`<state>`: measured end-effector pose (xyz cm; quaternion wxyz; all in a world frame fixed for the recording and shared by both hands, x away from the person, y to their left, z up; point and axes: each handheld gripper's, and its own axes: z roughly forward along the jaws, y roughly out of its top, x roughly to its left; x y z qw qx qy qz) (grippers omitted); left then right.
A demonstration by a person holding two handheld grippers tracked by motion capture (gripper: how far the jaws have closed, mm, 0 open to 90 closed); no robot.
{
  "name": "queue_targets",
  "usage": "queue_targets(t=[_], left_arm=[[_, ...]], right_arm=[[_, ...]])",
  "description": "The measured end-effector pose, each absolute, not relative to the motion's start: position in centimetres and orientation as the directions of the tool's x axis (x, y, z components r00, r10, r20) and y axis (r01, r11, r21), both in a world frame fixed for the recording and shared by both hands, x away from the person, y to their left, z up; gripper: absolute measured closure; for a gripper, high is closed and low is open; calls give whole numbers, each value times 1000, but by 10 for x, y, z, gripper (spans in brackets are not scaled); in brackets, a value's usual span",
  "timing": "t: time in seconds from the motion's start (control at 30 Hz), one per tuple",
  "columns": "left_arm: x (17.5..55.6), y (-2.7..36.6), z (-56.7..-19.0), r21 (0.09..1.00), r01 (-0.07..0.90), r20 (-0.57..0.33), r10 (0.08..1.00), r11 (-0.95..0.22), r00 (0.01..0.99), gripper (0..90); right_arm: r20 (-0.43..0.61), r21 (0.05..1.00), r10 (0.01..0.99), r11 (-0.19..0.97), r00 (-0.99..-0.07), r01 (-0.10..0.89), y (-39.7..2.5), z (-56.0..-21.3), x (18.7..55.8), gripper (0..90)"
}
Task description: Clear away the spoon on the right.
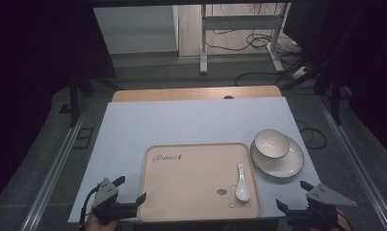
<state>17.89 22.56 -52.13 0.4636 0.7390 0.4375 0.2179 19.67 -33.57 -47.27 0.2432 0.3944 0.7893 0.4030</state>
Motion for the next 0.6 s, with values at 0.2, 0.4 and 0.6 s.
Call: queue_targets(t=[0.2, 0.4, 0.6], left_arm=[[179, 226, -521, 876, 445, -86, 849, -184, 521, 43], [179, 226, -521, 877, 446, -90, 850, -180, 520, 44], [179, 227, -521, 877, 446, -91, 850, -179, 519, 43]], right_arm=[[-63, 827, 827, 357, -559, 435, -342, -474, 194, 0], [-61, 824, 836, 350, -545, 446, -349, -477, 192, 0], [-50, 817, 845, 341, -532, 465, -356, -480, 191, 0]])
